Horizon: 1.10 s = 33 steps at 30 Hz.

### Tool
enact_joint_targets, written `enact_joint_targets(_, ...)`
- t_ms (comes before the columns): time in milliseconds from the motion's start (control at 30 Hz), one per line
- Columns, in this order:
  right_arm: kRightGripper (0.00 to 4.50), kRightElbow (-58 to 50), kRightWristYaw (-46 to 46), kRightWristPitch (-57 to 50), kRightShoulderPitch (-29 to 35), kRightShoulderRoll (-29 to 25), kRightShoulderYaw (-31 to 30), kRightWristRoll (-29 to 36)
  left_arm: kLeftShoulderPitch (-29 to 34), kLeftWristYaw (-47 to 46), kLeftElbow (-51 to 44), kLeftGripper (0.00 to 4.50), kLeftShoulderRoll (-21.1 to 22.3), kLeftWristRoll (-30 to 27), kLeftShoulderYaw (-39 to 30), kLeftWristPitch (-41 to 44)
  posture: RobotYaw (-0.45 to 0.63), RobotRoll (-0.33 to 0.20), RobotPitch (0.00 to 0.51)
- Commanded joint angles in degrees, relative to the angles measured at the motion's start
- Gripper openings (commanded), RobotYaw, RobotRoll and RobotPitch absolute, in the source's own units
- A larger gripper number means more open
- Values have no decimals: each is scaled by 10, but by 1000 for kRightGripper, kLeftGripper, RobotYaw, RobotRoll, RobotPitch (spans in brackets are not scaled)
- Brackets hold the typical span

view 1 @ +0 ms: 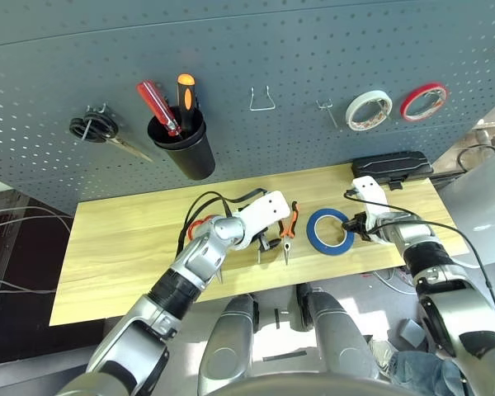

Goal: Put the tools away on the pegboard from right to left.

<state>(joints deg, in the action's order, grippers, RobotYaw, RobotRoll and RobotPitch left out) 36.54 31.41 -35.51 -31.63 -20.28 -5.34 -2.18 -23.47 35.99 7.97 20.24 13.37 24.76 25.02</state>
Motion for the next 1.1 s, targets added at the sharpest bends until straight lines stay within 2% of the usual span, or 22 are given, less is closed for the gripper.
enact_joint_targets(33,692,-128,-2,59,40,-22,13,7,22,-18,2,4500,-4,-20,-29,-46,-25,0,255)
enact_joint_targets(233,692,-301,21,259,123,-80,24,9,54,-62,-15,4500,-13,-53,-96,-133,-36,0,239)
enact_joint_targets(367,692,-348,27,415,164,-112,39,7,63,-82,-3,4500,-16,-71,-126,-235,-42,0,236)
enact_joint_targets(533,692,-383,8,526,191,-123,56,1,55,-91,15,4500,-18,-78,-138,-306,-51,0,239)
enact_joint_targets(733,692,-414,-33,576,190,-120,90,2,44,-87,27,4500,-23,-76,-133,-348,-66,0,239)
enact_joint_targets(867,692,-397,-59,568,161,-118,102,-7,36,-86,36,4500,-26,-75,-131,-358,-71,0,236)
enact_joint_targets(1100,692,-310,-94,539,77,-82,66,-42,28,-81,37,4500,-26,-72,-126,-364,-47,0,238)
